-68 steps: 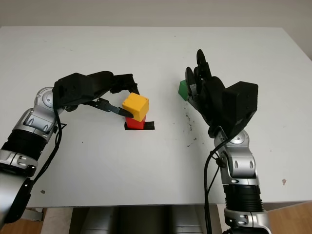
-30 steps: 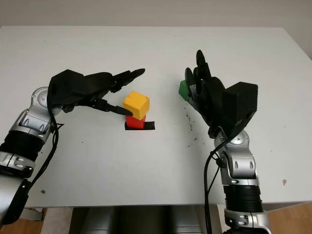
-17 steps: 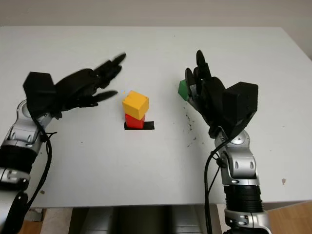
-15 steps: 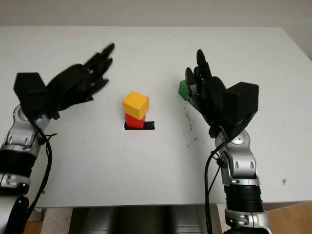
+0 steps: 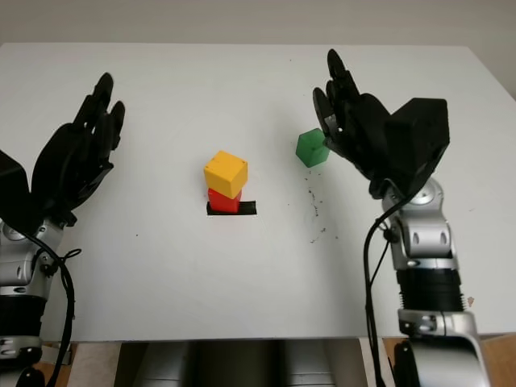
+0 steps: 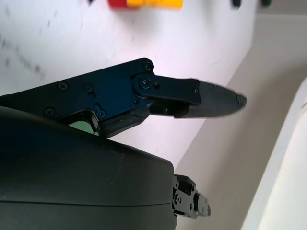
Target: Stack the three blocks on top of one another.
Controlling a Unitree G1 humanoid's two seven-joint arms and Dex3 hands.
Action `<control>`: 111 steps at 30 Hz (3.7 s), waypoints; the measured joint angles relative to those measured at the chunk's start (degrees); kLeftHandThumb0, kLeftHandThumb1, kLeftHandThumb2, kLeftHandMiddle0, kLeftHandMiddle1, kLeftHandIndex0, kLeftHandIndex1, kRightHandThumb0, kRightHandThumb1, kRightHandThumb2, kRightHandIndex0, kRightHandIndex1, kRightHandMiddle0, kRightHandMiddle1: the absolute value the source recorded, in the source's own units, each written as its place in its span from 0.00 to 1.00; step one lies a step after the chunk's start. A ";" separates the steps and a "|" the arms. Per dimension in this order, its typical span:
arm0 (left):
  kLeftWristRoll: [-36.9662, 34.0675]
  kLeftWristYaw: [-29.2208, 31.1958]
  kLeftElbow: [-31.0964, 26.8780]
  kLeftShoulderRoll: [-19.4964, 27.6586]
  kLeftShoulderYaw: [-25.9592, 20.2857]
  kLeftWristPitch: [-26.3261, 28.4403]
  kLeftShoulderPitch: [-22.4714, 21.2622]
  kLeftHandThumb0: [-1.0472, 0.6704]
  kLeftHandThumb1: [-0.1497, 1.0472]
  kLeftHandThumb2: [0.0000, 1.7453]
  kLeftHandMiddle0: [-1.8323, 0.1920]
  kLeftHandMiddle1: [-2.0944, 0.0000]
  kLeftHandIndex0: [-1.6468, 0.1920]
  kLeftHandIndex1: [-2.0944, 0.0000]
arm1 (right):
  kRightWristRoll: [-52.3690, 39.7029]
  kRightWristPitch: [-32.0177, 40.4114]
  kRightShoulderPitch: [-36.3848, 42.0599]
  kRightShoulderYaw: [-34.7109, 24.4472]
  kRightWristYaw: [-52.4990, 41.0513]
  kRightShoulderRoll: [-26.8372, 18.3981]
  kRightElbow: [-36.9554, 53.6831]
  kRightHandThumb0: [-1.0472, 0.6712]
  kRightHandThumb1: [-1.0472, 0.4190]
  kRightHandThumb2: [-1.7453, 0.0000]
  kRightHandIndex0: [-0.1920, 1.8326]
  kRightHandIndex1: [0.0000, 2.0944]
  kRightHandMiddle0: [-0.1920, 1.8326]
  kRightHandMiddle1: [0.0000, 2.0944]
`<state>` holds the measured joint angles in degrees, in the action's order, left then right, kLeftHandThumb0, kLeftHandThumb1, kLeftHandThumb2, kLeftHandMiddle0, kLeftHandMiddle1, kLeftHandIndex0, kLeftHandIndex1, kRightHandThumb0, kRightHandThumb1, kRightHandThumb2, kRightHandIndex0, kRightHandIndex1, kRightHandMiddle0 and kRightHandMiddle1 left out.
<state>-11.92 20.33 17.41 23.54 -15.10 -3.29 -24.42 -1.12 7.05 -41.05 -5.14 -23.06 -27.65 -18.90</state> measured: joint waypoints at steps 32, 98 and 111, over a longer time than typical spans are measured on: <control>1.35 -1.86 3.51 -1.56 1.57 -2.23 1.14 0.18 1.00 0.29 1.00 1.00 1.00 1.00 | 55.19 -34.77 -33.88 40.19 17.93 -11.63 -46.05 0.24 0.18 0.97 0.19 0.02 0.25 0.08; 4.71 -2.75 2.70 -1.40 2.65 -1.80 1.38 0.17 1.00 0.29 1.00 1.00 1.00 1.00 | 56.31 -29.92 -27.81 45.40 38.75 -5.78 -53.56 0.41 0.11 0.97 0.25 0.04 0.53 0.11; 4.66 -2.13 2.60 -1.34 2.66 -1.55 1.84 0.19 1.00 0.29 1.00 1.00 1.00 1.00 | 58.61 -30.00 -27.95 47.42 42.46 -6.51 -53.78 0.42 0.10 0.97 0.30 0.03 0.51 0.20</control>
<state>-7.27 18.20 20.01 22.20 -12.44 -4.84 -22.59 57.49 -22.96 -69.00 42.28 19.40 -34.16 -72.68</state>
